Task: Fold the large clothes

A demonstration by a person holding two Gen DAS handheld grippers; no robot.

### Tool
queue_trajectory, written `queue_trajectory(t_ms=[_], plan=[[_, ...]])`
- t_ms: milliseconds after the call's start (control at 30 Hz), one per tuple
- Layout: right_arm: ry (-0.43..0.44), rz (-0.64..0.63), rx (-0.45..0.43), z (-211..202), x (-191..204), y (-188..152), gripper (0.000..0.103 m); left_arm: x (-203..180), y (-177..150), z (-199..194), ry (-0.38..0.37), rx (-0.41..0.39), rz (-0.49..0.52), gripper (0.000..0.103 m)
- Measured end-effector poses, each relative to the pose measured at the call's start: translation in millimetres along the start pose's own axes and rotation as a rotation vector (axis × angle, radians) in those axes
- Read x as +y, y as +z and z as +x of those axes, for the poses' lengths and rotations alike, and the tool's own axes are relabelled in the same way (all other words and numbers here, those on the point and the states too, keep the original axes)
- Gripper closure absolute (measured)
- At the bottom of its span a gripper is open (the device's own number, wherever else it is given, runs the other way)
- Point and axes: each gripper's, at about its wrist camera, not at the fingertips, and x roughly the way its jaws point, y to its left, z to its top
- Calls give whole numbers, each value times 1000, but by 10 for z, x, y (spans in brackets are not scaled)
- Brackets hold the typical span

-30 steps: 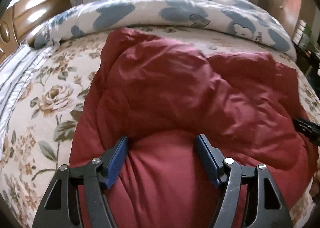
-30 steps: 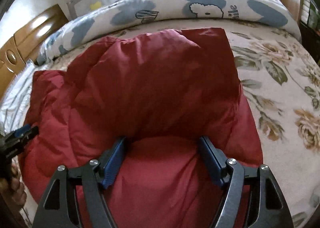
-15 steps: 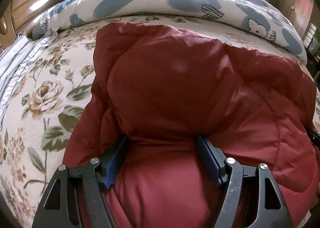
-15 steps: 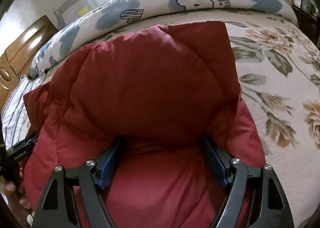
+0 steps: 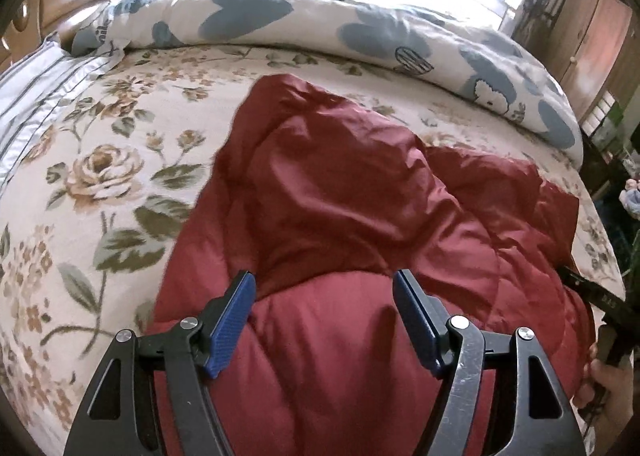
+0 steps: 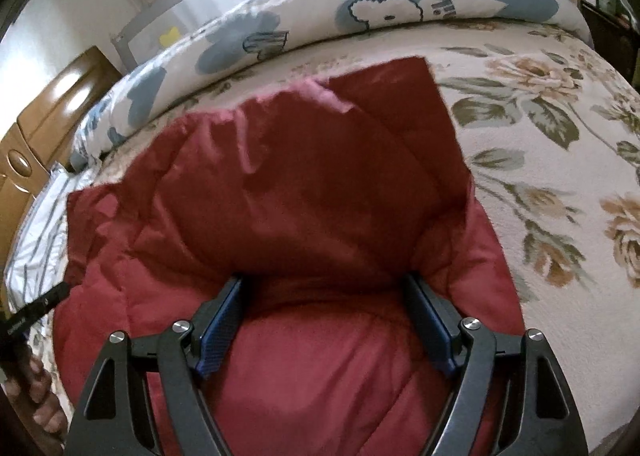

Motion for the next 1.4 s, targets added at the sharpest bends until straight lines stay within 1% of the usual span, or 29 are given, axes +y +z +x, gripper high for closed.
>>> queue_trajectory(t_ms=[67,100,133,167,233,333,467,667,867,967,1067,1200,1267,1400], plan=[[-2,-7,-11,-97,-6,-18,24,65,-54,-83,-6,-17,-6,31],[1,-11,-17,-152,-15,-34,22,108,-84,-134,-8,-32,-9,30],[3,-12,-21,-194,-24,-44,22,141,-116,-186,-8,-51,-12,28],[1,-14,-26,-246,-40,-61,22,160,-142,-226,-8,-66,-15,23],[1,-17,-33,-331,-84,-95,22,255,-192,-288,-14,-84,-35,22],[-9,-22,-39,-444,-164,-154,22,410,-270,-284,-34,-68,-76,22],[-32,-30,-44,-548,-270,-223,22,604,-288,-225,-53,-43,-129,22],[-7,49,-18,-596,-571,-309,22,909,-294,-119,-184,-11,-238,21],[64,164,13,-555,-852,-409,22,1063,-343,41,-233,34,-282,21],[94,192,24,-515,-900,-443,22,1129,-352,153,-272,61,-323,18],[140,204,44,-435,-891,-458,21,1160,-358,264,-284,82,-351,13],[181,227,64,-298,-894,-461,14,1144,-325,418,-308,113,-354,8],[210,254,75,-235,-917,-464,14,1115,-310,481,-320,127,-354,6],[257,297,96,-112,-945,-489,9,1048,-292,616,-333,150,-354,2]])
